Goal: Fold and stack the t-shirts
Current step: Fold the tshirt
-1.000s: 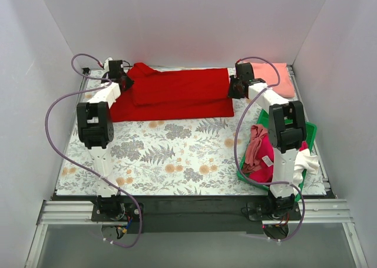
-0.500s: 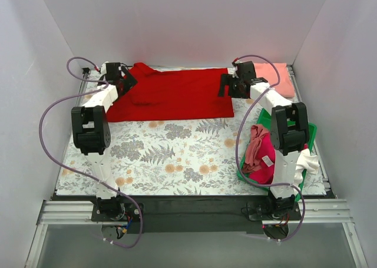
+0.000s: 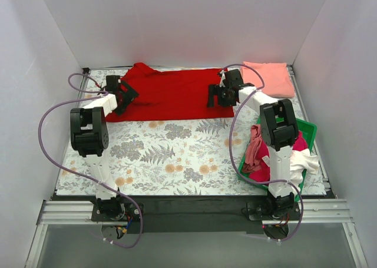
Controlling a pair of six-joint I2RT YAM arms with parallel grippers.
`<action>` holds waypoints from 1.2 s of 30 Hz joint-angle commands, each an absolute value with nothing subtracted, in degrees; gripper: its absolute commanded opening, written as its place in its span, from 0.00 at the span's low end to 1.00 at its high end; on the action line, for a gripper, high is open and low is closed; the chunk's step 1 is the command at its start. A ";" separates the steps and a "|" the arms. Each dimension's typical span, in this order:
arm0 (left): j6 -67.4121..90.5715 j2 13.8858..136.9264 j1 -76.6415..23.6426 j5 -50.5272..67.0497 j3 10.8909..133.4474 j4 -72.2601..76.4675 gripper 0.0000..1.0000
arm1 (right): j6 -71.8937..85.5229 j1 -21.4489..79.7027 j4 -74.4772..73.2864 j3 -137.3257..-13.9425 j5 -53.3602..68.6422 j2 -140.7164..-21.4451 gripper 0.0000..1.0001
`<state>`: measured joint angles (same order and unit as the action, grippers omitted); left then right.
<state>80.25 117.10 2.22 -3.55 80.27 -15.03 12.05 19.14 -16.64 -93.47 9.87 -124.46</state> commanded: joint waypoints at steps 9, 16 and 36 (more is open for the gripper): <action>84.98 110.49 3.25 -4.30 67.87 -16.96 0.94 | 9.40 19.69 -14.50 -82.02 11.08 -119.81 0.98; 92.45 97.49 3.25 -8.43 52.31 -18.10 0.94 | 12.39 21.27 -8.54 -64.88 9.50 -109.00 0.98; 105.39 55.47 3.08 -11.79 32.07 -34.01 0.95 | 22.15 34.54 -7.47 -39.63 -1.14 -77.52 0.98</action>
<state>106.24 58.85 2.90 -13.63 30.48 -31.51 20.93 34.17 -6.48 -39.11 -0.10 -80.55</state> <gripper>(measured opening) 0.946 0.982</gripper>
